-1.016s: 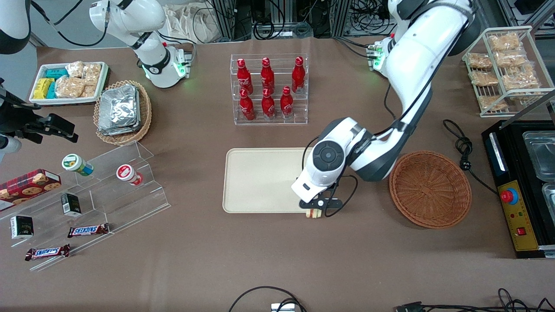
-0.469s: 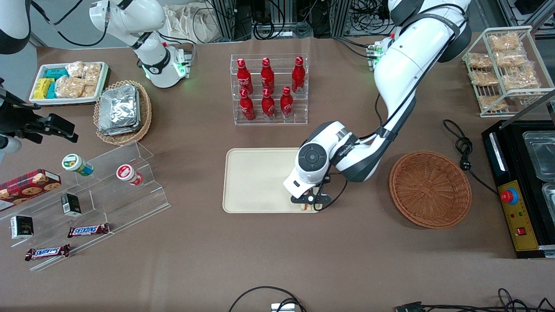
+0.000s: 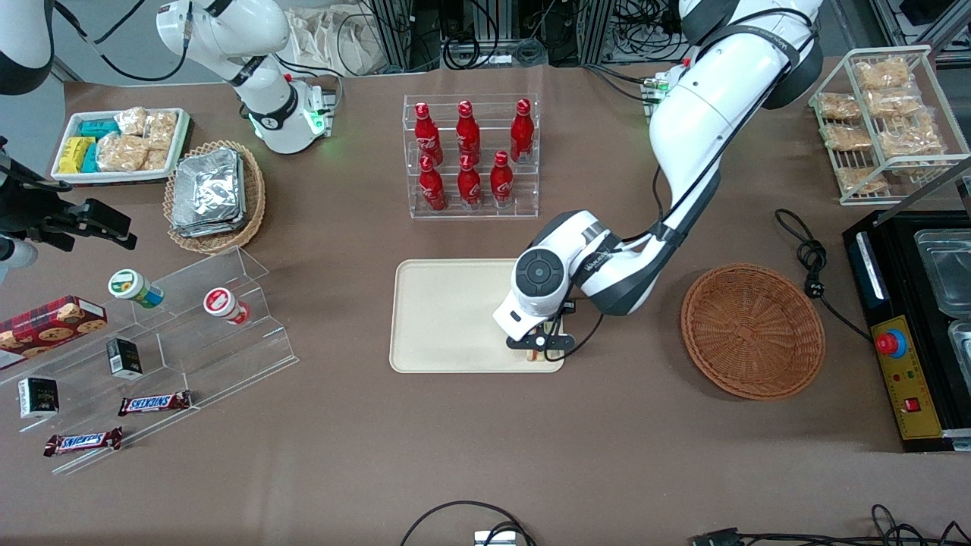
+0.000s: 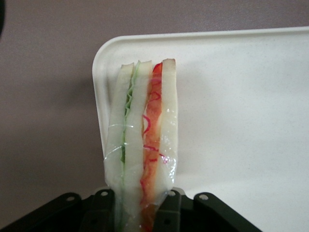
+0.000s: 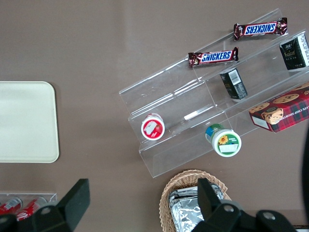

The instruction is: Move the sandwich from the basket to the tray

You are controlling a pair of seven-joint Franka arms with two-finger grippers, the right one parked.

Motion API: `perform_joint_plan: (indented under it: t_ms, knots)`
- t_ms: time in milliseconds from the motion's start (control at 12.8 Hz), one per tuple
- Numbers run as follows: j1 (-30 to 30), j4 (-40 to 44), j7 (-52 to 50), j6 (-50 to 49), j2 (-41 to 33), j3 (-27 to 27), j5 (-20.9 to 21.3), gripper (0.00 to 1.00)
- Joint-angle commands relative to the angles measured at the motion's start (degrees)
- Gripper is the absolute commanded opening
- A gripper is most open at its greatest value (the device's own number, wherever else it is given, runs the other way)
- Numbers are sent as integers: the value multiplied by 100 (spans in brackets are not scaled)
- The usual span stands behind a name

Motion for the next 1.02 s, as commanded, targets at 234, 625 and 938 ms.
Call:
perform_joint_plan:
  t_ms: [234, 625, 938]
  knots:
    - [-90, 5, -171, 136, 22, 34, 138, 100]
    - [-37, 57, -92, 145, -65, 34, 147, 100]
    - [401, 171, 31, 127, -486, 17, 103, 100]
